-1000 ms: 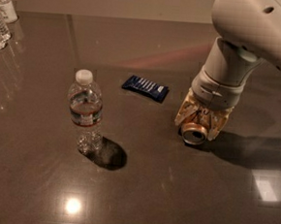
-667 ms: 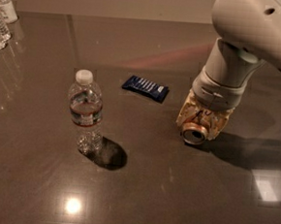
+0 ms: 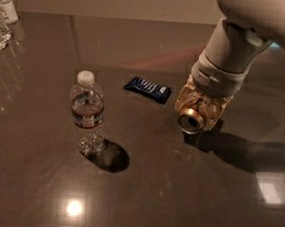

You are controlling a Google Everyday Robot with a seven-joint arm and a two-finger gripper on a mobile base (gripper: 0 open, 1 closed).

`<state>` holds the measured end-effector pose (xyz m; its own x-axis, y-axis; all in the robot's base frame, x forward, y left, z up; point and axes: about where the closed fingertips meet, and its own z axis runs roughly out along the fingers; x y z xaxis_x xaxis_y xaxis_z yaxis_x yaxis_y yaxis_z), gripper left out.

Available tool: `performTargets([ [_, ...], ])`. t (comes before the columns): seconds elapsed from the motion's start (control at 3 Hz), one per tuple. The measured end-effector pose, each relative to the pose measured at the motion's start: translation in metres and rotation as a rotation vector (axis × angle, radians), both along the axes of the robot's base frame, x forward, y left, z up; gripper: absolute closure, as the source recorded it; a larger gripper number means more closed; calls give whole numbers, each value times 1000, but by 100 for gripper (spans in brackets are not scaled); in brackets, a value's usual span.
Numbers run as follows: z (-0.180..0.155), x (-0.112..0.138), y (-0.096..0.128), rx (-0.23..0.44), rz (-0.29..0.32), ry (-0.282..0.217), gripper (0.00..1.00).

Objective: Place orange can upright

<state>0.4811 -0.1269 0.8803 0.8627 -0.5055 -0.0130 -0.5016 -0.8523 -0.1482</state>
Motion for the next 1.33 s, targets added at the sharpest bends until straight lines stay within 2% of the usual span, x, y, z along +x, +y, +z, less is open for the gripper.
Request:
performTargets([
  [0.33,30,12,15,93,-177,7,100],
  [0.67,57,15,21,217,-370,39,100],
  [1.0,75,8,23,381,-564,123,100],
  [1.33,90,2,20,565,-691,230,100],
])
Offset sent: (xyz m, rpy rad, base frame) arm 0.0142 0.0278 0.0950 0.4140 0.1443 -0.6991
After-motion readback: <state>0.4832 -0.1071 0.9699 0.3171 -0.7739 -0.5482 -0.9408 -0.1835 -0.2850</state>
